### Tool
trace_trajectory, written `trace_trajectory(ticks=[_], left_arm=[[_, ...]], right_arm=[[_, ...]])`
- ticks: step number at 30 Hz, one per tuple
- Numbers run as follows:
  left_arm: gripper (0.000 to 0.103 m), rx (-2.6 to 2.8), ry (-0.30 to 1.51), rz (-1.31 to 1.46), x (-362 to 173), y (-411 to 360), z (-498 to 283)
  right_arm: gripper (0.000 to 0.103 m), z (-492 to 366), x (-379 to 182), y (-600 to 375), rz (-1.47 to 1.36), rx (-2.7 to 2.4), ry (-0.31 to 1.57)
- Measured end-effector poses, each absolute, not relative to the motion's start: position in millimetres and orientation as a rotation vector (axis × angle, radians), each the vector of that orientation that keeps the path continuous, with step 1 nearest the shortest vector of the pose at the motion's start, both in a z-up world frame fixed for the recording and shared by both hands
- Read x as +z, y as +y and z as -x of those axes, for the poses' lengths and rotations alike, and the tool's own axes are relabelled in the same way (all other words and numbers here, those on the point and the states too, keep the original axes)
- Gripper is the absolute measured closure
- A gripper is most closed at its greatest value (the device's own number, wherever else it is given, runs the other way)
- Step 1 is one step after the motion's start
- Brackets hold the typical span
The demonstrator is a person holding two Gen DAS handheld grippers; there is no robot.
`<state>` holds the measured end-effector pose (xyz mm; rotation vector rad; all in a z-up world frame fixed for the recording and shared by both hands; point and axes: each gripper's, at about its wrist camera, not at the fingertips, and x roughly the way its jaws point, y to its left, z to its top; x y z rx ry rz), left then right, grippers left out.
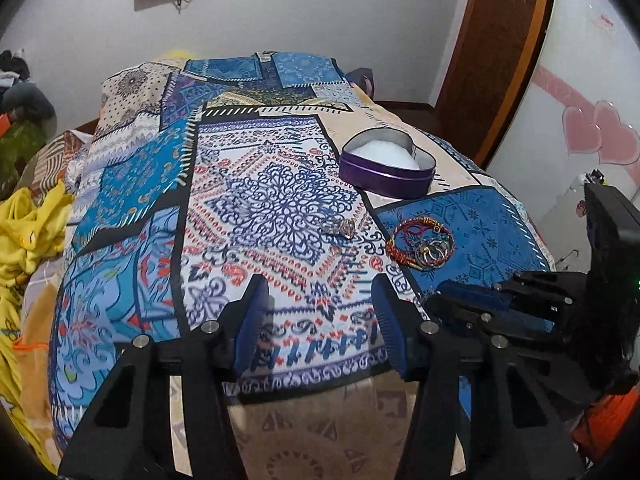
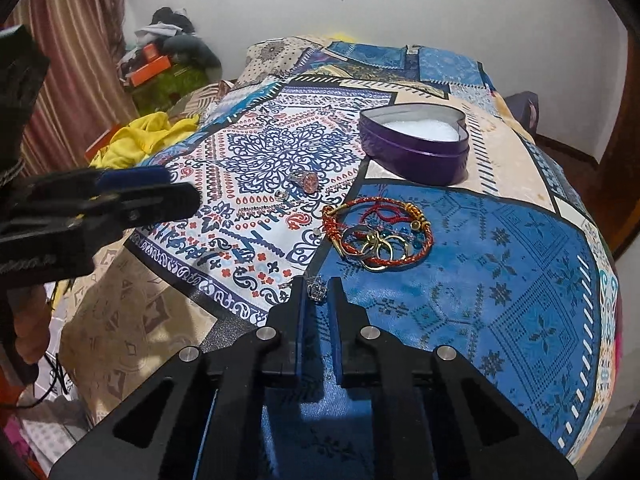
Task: Organize jewelry
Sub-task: 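Grasp the small silver pendant with the right tool while the left tool grasps the silver ring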
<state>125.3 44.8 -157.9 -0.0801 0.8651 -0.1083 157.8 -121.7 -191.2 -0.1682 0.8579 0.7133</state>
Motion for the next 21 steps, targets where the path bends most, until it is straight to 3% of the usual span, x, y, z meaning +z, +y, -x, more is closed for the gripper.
trace_trajectory(ticks=[7,13,21], left_arm=[[0.050,-0.148,0.894,0.055,-162,41,-155],[0.065,-0.215,0.971,0.076,-176,33,-183],[0.065,-0.215,1.037,0.116,-194,31,-212]], right_arm=[[0.094,-167,-176,-132,0.125,0.696,0.813],[0.094,-182,-160,-148,0.100,0.632,0.758],[0.094,-197,-156,-166,0.063,0.574,0.740]])
